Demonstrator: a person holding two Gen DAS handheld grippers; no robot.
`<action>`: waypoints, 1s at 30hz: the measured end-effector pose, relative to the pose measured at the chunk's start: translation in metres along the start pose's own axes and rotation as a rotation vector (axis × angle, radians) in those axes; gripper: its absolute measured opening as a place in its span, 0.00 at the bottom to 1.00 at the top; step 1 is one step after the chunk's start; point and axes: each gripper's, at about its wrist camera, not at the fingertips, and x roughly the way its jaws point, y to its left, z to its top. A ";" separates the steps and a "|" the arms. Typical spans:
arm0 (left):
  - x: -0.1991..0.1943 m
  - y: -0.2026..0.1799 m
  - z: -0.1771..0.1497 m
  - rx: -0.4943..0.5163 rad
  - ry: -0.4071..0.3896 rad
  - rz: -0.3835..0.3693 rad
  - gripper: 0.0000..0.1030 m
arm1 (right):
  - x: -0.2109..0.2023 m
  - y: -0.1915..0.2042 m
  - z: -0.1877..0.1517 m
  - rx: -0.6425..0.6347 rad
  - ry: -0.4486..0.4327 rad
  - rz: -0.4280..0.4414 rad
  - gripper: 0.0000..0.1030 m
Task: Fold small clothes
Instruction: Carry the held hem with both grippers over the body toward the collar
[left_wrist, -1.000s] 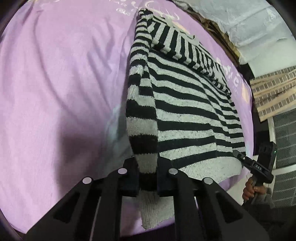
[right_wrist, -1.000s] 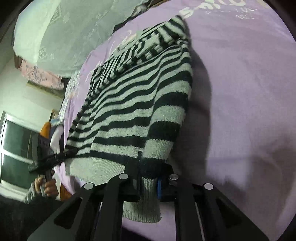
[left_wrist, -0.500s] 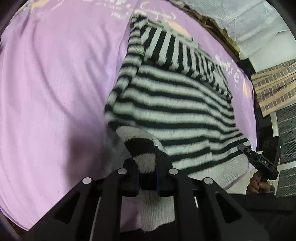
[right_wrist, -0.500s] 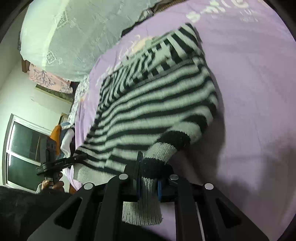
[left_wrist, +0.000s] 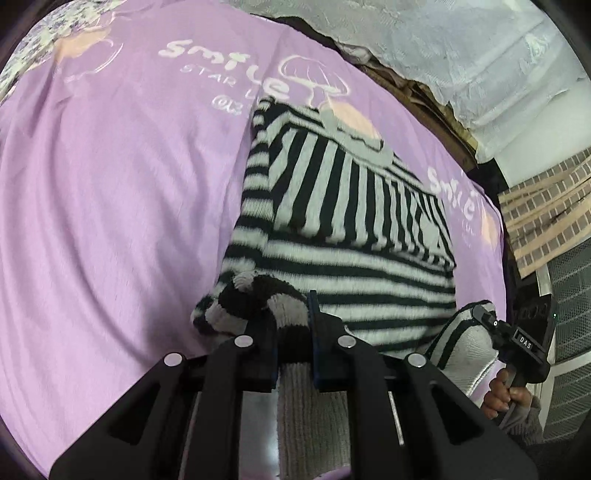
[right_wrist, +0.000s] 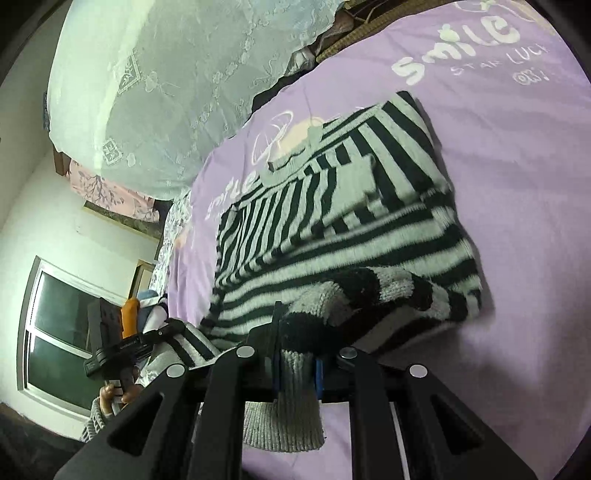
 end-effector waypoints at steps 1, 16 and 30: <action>0.001 -0.001 0.003 0.005 -0.004 0.002 0.11 | 0.003 0.001 0.004 -0.007 0.004 -0.008 0.13; 0.026 -0.022 0.065 0.058 -0.018 0.037 0.11 | 0.027 -0.005 0.056 0.003 -0.003 -0.006 0.14; 0.058 -0.015 0.116 0.052 -0.013 0.079 0.12 | 0.056 -0.006 0.121 -0.007 -0.019 -0.028 0.14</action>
